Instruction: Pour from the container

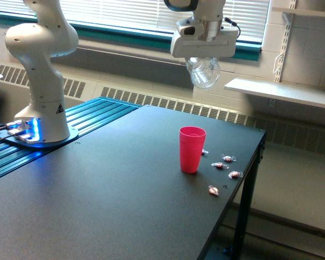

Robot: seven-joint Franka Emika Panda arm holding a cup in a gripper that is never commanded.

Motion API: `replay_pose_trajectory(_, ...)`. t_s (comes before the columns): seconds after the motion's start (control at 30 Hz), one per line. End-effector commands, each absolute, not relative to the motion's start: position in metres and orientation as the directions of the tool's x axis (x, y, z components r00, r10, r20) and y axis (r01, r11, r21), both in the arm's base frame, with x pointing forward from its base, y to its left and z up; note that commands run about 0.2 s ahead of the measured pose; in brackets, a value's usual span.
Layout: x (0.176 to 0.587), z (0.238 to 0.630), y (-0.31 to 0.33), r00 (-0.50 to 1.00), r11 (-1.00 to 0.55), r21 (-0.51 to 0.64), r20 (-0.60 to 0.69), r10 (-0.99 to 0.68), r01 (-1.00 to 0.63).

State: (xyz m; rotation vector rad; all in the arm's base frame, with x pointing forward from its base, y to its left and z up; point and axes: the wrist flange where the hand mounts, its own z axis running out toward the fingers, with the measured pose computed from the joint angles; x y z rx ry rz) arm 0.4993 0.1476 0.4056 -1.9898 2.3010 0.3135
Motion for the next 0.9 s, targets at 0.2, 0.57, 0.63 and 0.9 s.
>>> replay_pose_trajectory(0.2, 0.487, 0.444, 0.178, -0.075, 0.076, -0.076, -0.015, -0.997, -0.994)
replay_pose_trajectory(0.57, 0.458, 0.438, 0.184, 0.074, -0.101, -0.273, 0.108, -0.991, -0.957)
replay_pose_trajectory(0.63, 0.457, 0.440, 0.184, 0.045, -0.079, -0.316, 0.115, -0.992, -0.945)
replay_pose_trajectory(0.9, 0.454, 0.436, 0.178, -0.017, -0.020, -0.356, 0.100, -0.995, -0.934)
